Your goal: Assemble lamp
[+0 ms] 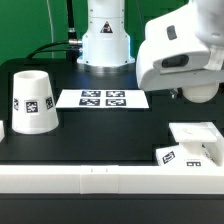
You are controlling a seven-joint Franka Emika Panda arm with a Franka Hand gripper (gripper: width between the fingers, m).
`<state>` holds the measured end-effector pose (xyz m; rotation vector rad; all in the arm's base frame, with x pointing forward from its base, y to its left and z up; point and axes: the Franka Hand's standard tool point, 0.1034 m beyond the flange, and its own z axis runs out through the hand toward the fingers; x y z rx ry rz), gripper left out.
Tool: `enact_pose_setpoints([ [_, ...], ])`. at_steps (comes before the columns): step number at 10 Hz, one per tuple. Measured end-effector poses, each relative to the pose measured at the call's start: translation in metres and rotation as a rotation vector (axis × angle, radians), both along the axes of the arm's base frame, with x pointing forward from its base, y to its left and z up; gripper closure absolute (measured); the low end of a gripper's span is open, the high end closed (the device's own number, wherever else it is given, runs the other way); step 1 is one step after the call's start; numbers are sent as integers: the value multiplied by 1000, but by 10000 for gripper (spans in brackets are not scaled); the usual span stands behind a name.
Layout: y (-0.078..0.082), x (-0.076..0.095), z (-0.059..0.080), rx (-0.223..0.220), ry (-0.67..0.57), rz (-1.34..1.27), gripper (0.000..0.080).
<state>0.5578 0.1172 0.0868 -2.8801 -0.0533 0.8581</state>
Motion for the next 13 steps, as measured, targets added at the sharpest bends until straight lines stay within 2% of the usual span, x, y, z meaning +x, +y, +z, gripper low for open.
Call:
enact_pose_setpoints([
  [1, -5, 0, 1, 10, -64, 18, 223],
  [2, -10, 5, 11, 23, -147, 36, 223],
  [4, -26, 10, 39, 38, -251, 51, 223],
  [6, -36, 18, 67, 33, -341, 32, 223],
  [7, -37, 27, 67, 27, -421, 22, 223],
  [10, -42, 32, 65, 4, -624, 2, 223],
  [11, -46, 30, 62, -7, -649, 90, 223],
  [13, -50, 35, 67, -48, -672, 213, 223],
])
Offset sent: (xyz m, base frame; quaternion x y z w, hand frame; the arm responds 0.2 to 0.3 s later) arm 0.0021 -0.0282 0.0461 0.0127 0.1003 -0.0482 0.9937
